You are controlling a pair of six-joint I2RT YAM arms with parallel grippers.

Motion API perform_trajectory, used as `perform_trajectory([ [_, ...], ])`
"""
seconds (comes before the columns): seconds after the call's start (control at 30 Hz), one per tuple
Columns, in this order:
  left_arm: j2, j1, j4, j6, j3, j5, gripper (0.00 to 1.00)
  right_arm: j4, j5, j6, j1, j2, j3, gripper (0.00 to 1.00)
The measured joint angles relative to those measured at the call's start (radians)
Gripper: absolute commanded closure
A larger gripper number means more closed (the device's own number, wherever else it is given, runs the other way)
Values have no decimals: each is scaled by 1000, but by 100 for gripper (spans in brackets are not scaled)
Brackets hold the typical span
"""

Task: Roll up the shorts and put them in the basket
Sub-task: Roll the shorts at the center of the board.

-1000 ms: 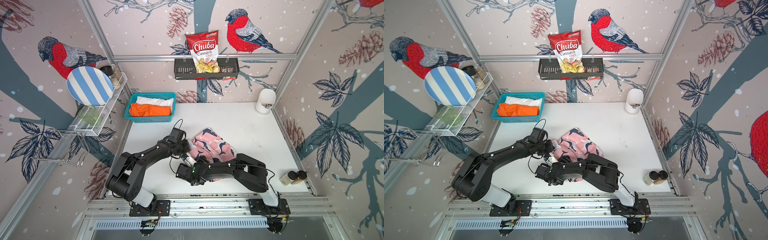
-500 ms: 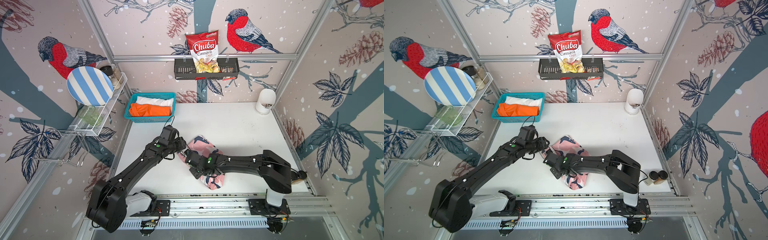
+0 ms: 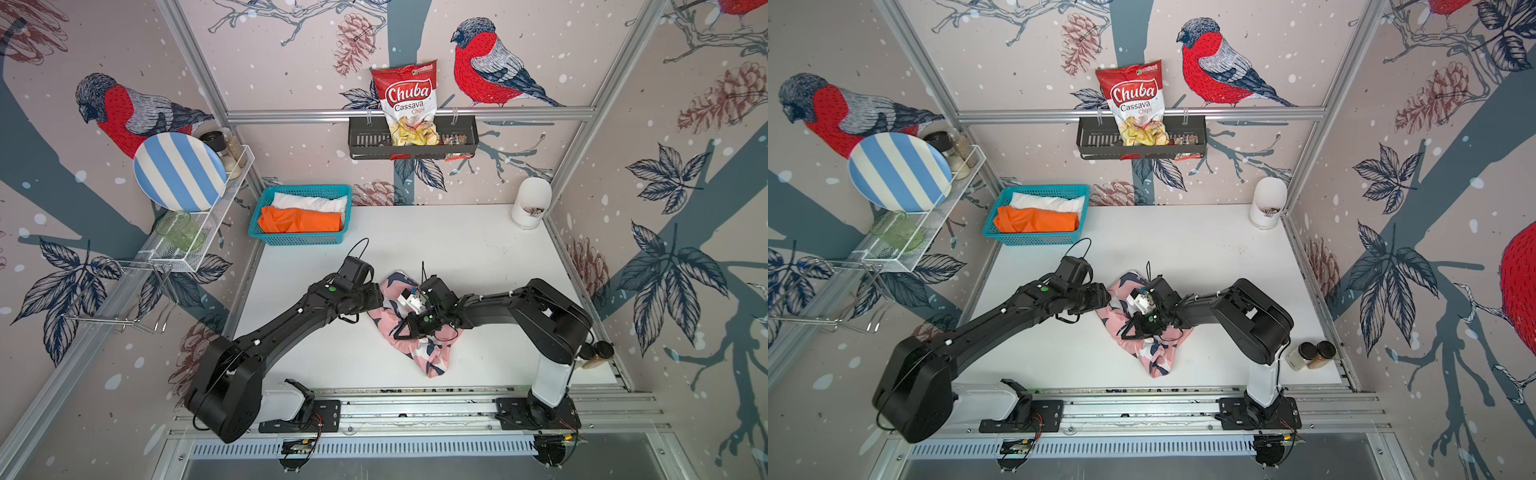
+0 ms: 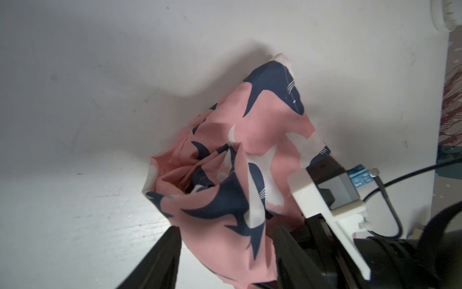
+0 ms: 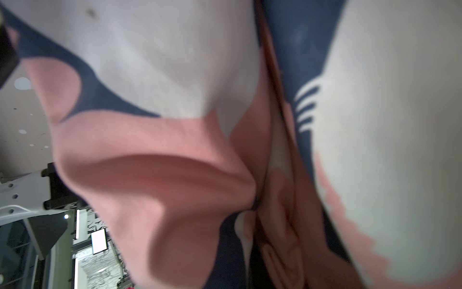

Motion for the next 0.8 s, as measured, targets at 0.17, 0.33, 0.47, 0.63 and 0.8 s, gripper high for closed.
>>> perform_trajectory([
  [0.17, 176, 5, 23, 17, 34, -54, 84, -90, 18, -65, -22, -14, 31, 66],
  [0.33, 293, 21, 68, 49, 42, -49, 100, -218, 175, -116, 4, -114, 49, 49],
  [0.47, 323, 35, 116, 74, 41, -35, 100, -318, 317, -126, 44, -226, 19, 50],
  [0.63, 334, 53, 167, 95, 34, -11, 100, -392, 406, -120, 46, -357, -101, 56],
  [0.8, 328, 62, 183, 107, 27, 3, 100, -415, 426, -89, 60, -459, -220, 59],
])
